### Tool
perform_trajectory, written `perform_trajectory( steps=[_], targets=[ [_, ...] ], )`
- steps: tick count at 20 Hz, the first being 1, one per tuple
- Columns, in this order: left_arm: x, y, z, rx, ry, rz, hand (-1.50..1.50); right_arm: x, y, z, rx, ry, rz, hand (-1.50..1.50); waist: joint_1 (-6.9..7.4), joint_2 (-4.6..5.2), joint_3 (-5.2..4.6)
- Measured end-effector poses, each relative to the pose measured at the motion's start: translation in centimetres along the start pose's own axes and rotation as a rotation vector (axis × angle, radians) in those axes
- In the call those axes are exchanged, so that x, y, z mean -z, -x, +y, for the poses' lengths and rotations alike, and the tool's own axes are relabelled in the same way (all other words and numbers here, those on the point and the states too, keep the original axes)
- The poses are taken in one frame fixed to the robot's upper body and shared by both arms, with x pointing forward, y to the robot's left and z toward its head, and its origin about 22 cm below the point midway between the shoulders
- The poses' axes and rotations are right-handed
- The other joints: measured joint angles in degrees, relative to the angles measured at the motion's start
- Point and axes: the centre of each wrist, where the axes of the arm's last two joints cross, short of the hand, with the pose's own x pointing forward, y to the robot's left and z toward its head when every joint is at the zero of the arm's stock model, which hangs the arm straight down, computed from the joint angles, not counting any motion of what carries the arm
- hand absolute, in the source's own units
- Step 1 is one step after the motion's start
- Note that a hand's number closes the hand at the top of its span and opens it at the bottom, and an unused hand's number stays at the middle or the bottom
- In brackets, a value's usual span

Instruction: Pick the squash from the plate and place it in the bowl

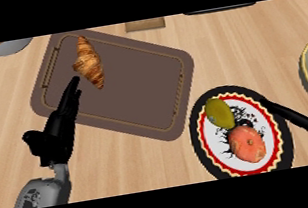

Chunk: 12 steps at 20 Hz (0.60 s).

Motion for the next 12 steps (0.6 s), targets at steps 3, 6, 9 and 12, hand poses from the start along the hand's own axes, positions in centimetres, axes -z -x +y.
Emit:
perform_trajectory(
  steps=[3, 6, 9, 12],
  targets=[
    [0.5, -0.3, -0.1, 0.004, -0.006, -0.005, 0.0, -0.1, 0.1, -0.2, 0.031, -0.007, -0.002, -1.5, -0.02, 0.0, -0.02],
    [0.6, -0.8, -0.1, 0.004, -0.005, -0.004, 0.0, 0.5, 0.4, 0.3, 0.059, -0.012, 0.008, -1.5, 0.03, 0.0, 0.0],
    [0.5, -0.8, -0.2, -0.001, -0.004, -0.001, 0.0, 0.7, 1.6, 1.2, 0.084, -0.024, 0.021, -1.5, 0.05, 0.0, -0.01],
    [0.0, -0.6, -0.1, -0.001, -0.003, 0.0, 0.0, 1.2, 2.3, 1.6, 0.105, -0.024, 0.025, -1.5, 0.08, -0.01, 0.0]
  ],
)
